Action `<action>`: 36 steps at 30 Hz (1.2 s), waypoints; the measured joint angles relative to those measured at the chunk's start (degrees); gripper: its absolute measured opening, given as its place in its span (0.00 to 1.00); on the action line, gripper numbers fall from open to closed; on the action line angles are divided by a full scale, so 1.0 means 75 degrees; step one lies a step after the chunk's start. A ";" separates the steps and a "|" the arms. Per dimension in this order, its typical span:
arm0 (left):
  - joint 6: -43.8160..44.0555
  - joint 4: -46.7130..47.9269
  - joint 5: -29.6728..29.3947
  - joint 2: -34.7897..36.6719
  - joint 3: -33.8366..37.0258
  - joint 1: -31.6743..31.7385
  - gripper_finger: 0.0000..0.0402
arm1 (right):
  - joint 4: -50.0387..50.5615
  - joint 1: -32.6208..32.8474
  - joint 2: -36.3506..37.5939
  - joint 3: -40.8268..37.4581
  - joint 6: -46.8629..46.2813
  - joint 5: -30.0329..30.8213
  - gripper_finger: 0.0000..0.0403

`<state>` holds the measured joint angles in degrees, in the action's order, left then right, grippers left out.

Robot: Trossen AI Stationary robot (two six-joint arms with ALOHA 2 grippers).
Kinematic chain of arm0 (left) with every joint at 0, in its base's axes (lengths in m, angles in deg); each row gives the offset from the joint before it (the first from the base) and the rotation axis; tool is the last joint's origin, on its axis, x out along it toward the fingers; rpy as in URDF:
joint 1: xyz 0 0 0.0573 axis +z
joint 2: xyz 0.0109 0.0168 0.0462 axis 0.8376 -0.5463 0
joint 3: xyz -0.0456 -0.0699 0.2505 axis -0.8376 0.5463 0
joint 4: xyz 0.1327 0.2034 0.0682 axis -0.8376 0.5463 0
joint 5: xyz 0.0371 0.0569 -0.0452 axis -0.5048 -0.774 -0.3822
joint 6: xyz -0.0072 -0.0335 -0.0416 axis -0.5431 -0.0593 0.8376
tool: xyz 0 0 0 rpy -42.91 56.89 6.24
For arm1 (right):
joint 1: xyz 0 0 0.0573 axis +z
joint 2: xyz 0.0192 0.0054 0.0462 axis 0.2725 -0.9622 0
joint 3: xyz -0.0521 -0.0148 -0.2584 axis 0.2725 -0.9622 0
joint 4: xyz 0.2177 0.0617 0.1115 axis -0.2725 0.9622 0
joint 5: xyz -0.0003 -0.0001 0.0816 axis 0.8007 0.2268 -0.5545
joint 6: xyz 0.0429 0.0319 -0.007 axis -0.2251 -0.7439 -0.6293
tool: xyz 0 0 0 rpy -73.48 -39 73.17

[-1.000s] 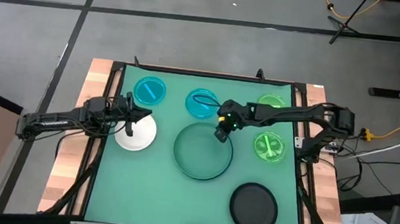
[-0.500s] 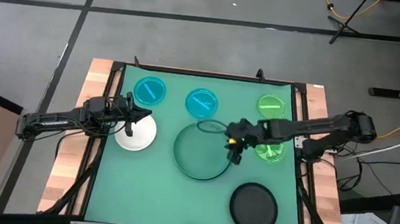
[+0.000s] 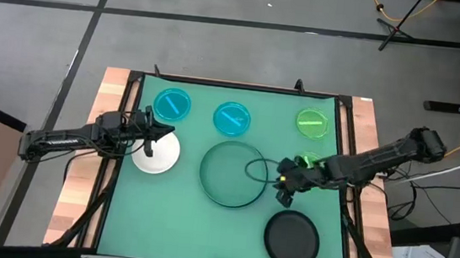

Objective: Stack plastic plates
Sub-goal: Stack the black plate on top of the green plate

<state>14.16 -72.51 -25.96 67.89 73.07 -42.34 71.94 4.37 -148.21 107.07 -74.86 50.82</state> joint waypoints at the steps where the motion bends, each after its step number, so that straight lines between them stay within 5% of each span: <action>1: 0.0000 0.0003 0.0000 -0.0003 0.0000 0.0000 0.00 | -0.0155 0.0110 0.0263 -0.0290 -0.0344 0.0090 0.30; 8: 0.0006 0.0000 0.0008 -0.0003 0.0000 0.0000 0.00 | -0.0705 0.1162 0.1301 -0.1417 -0.2607 0.0354 0.30; 25: 0.0052 0.0000 0.0061 -0.0002 0.0000 0.0000 0.00 | -0.0039 0.3271 0.0948 -0.1506 -0.5425 0.0538 0.30; 36: 0.0026 0.0000 0.0049 -0.0003 0.0000 0.0000 0.00 | -0.0137 0.3817 0.0242 -0.1504 -0.6255 0.0274 0.30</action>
<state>14.36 -72.51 -25.59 67.86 73.07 -42.34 70.92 33.00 -146.39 95.80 -121.78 52.87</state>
